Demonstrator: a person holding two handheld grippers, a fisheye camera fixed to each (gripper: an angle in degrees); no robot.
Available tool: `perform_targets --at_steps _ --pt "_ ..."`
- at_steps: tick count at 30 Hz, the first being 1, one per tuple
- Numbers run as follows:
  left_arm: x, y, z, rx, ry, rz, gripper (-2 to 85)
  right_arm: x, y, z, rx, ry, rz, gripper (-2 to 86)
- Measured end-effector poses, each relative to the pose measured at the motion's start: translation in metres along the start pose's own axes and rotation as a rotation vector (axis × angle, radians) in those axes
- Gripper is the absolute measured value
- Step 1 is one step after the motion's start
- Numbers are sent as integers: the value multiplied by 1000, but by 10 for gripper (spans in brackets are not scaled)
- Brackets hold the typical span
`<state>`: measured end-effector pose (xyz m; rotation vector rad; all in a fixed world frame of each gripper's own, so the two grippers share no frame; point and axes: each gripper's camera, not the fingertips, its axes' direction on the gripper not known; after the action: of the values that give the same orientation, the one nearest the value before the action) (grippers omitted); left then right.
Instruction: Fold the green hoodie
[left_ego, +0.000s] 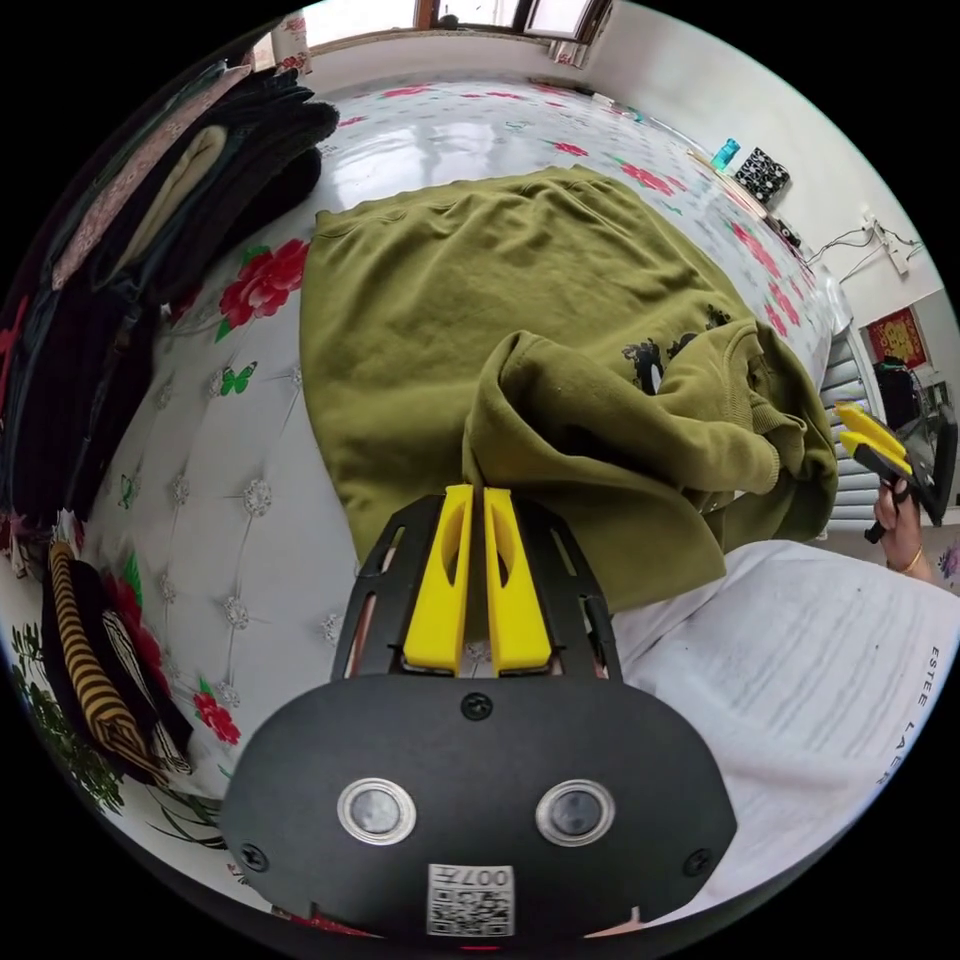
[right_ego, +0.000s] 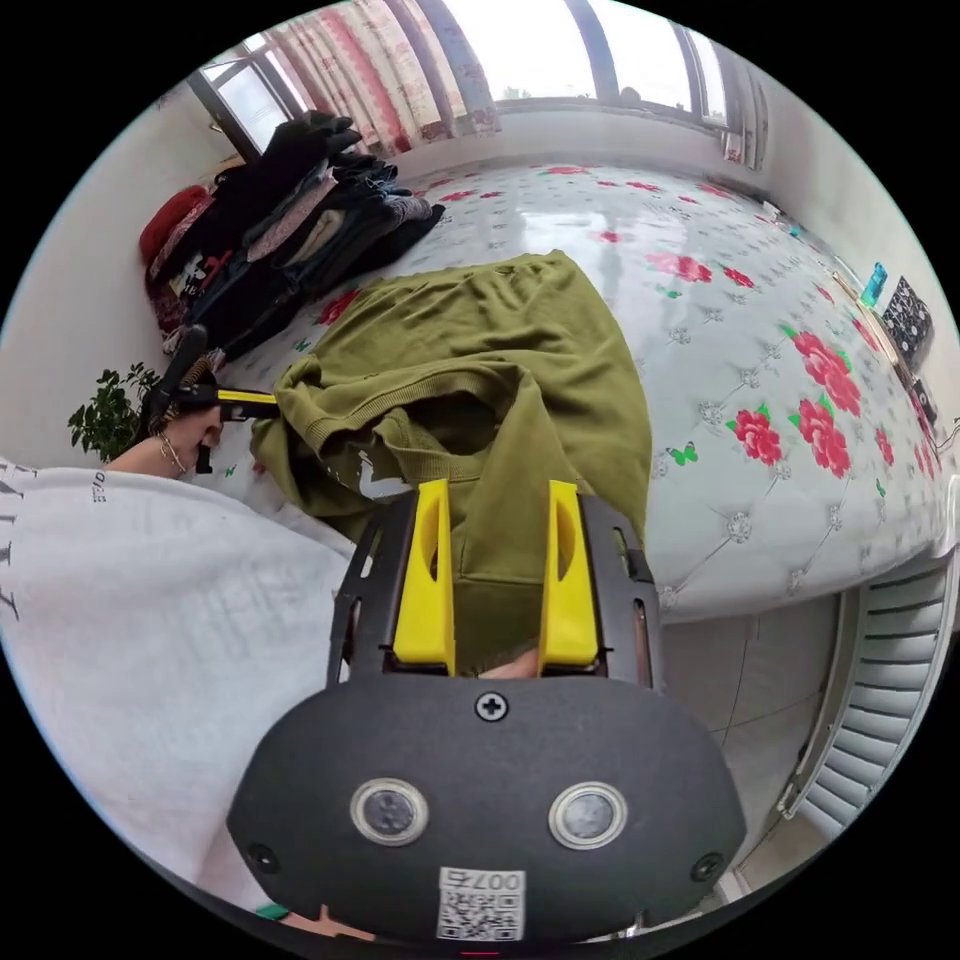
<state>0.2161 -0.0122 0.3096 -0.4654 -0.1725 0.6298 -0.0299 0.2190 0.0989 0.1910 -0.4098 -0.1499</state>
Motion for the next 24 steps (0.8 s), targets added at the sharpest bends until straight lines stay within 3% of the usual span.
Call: perform_targets --at_steps 6,13,17,24 --pt "0 6 4 -20 5 4 -5 -10 3 65 -149 31 -16 119" --pt "-3 32 3 7 24 -36 4 -1 18 51 -164 -55 -37 87" --pt "-6 52 -4 33 32 -64 12 11 36 8 -12 -93 35 54" --pt "-13 143 -65 256 33 -160 55 24 71 -47 178 -133 190 36"
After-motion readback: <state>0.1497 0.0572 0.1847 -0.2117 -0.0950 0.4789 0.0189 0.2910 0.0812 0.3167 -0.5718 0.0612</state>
